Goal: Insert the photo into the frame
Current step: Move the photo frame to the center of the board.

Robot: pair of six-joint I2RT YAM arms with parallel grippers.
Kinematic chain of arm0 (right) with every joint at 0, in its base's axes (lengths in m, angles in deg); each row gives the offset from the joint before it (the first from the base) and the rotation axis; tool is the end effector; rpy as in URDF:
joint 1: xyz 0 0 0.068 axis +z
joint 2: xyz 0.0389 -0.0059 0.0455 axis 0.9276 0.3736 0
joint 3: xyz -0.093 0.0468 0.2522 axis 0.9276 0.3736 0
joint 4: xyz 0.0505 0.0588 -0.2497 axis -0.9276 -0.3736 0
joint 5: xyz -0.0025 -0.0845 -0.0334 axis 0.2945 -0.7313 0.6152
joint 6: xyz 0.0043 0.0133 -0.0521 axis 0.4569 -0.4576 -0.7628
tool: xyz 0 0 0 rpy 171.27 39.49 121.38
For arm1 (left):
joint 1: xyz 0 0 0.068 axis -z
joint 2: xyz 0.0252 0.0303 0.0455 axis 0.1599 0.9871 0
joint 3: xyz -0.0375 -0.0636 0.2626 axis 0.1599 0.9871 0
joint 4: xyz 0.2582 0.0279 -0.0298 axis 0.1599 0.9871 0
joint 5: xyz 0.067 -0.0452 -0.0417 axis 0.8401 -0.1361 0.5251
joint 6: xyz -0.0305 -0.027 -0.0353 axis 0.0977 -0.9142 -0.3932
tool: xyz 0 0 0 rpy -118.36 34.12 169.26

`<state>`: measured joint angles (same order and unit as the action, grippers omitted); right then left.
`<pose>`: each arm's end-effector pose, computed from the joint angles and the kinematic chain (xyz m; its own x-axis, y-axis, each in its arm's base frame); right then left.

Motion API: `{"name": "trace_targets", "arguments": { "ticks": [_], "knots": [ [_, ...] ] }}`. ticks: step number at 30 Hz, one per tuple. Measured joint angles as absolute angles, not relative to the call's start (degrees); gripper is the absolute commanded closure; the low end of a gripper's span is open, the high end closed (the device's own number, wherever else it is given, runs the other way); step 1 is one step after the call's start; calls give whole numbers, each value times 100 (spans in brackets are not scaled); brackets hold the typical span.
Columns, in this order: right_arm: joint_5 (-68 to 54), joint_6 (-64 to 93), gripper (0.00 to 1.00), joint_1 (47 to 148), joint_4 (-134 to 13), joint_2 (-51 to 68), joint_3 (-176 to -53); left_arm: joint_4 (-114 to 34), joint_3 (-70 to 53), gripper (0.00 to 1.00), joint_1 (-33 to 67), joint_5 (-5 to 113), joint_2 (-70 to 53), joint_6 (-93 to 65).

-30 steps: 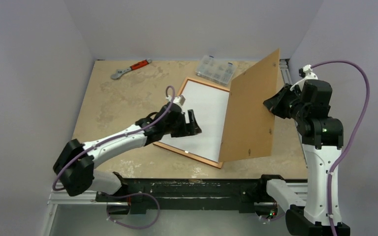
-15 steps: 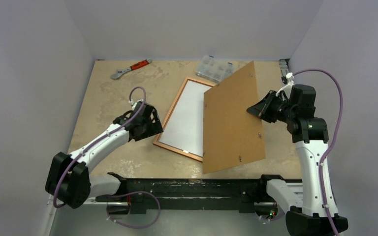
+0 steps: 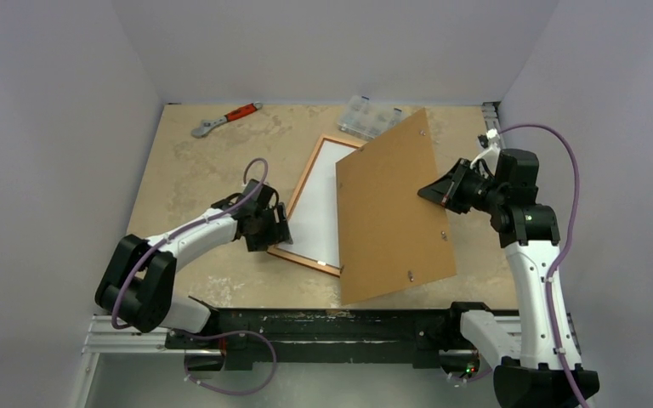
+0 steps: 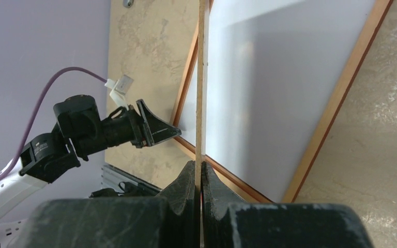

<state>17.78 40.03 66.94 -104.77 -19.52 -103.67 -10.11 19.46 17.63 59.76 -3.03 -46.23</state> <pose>0.1776 0.0156 0.3743 -0.6979 0.4674 -0.5427 -0.0651 0.7132 0.6979 0.2296 -0.1179 0.1759 -0.9079 -0.3108 -0.2814 -0.2143 0.9209 -0.3256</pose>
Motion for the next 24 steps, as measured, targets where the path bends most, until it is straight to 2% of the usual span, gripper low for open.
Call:
{"name": "trace_targets", "arguments": {
  "ticks": [8, 13, 24],
  "knots": [
    [1970, 4001, 100, 6694, -10214, -1954, -10186, -990, 2151, 39, 2620, 5672, -434, -4789],
    [2121, 4001, 100, 6694, -10096, -1954, -10096, -1049, 2381, 40, 3184, 5574, -648, -5165],
    [2243, 4012, 100, 6694, -9878, -1959, -9834, -1676, 2831, 38, 3450, 5189, -1192, -5628]
  ]
}}
